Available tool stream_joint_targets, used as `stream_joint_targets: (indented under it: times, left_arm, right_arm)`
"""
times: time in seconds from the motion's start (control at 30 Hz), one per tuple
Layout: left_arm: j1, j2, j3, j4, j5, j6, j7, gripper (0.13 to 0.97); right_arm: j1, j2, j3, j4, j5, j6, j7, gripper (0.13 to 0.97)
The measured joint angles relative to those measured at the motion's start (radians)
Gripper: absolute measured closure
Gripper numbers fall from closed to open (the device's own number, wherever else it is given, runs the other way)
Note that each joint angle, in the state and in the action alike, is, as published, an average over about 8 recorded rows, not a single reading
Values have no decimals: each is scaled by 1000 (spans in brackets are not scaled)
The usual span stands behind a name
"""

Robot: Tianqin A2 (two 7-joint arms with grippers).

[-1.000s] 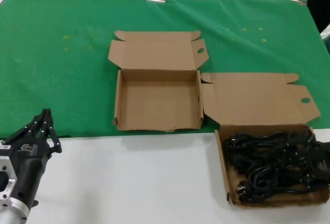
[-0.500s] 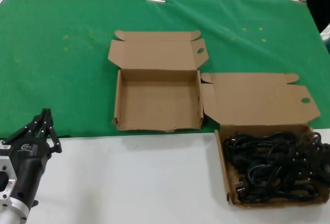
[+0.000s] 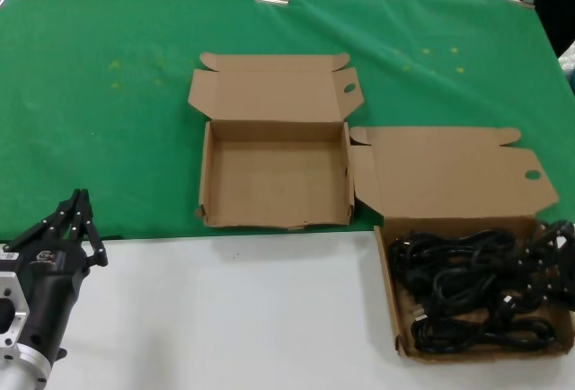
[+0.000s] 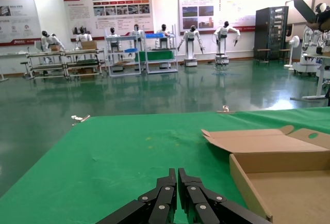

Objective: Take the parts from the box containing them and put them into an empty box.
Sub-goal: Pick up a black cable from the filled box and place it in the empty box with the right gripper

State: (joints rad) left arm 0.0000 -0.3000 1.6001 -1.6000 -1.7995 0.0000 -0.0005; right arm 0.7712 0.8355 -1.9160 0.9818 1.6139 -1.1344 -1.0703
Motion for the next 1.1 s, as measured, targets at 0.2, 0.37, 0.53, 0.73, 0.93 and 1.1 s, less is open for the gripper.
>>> stream_joint_targets:
  times: [0.2, 0.37, 0.53, 0.73, 0.93, 1.1]
  left_arm:
    - [0, 0, 0, 0, 0, 0, 0, 929]
    - [0, 0, 0, 0, 0, 0, 0, 929]
    - [0, 0, 0, 0, 0, 0, 0, 929]
    - [0, 0, 0, 0, 0, 0, 0, 929]
    - [0, 0, 0, 0, 0, 0, 0, 929]
    - [0, 0, 0, 0, 0, 0, 0, 929]
  right_arm:
    - [-6, 16, 12, 69, 23, -14, 134, 878]
    - [3, 5, 16, 98, 41, -24, 221, 879]
    - [37, -32, 10, 82, 43, -17, 254, 880]
    - [95, -105, -3, 29, 33, 12, 252, 881]
    - [142, -192, -21, -30, 22, 51, 242, 881]
    - [172, -268, -37, -81, 12, 88, 226, 882]
